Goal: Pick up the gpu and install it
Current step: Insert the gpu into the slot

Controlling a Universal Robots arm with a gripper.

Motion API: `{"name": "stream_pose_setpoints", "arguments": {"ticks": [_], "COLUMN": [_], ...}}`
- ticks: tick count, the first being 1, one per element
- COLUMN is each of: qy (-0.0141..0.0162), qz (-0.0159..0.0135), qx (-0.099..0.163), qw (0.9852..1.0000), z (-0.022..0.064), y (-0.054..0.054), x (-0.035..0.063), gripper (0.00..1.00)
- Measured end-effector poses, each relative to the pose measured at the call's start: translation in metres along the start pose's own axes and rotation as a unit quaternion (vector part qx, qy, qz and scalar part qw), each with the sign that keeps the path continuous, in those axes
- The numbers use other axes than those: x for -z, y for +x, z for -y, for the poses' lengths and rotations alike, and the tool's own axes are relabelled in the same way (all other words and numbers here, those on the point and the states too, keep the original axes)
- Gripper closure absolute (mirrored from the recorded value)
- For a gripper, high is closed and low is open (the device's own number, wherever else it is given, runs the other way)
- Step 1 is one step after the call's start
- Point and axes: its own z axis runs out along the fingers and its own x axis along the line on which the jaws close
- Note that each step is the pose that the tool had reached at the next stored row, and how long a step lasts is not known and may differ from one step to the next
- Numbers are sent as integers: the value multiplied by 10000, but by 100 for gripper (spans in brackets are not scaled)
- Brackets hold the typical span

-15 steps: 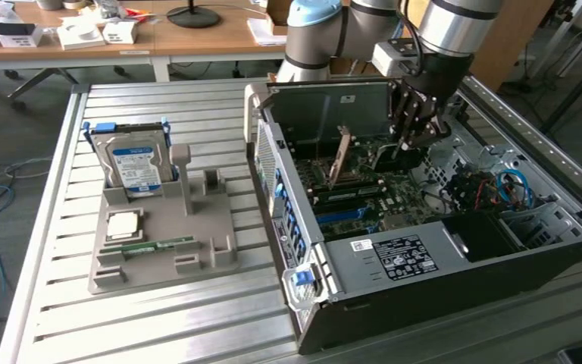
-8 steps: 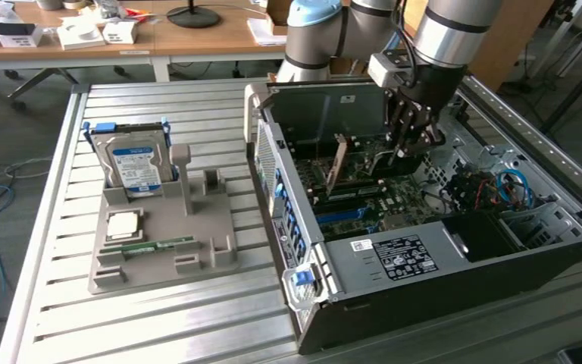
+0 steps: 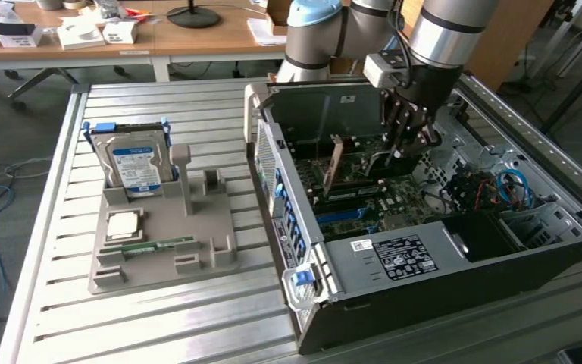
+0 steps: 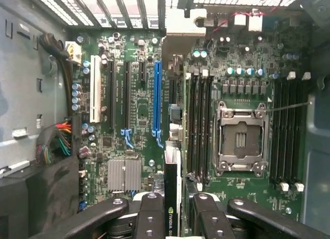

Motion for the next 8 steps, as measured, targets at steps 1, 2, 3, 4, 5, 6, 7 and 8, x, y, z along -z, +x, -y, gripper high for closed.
{"name": "stream_pose_setpoints", "arguments": {"ticks": [1, 2, 3, 4, 5, 6, 7, 8], "qy": [1, 2, 1, 2, 2, 2, 2, 2], "qz": [0, 0, 0, 0, 1, 1, 1, 1], "qx": [4, 8, 9, 10, 11, 12, 11, 11], "qw": [10000, 10000, 10000, 10000, 10000, 10000, 10000, 10000], "z": [-17, -31, -40, -42, -42, -42, -43, -45], "y": [0, 0, 0, 0, 4, 17, 38, 56], "x": [-1, -1, -1, -1, -5, -5, -5, -5], "gripper": [74, 74, 74, 74, 74, 74, 74, 74]}}
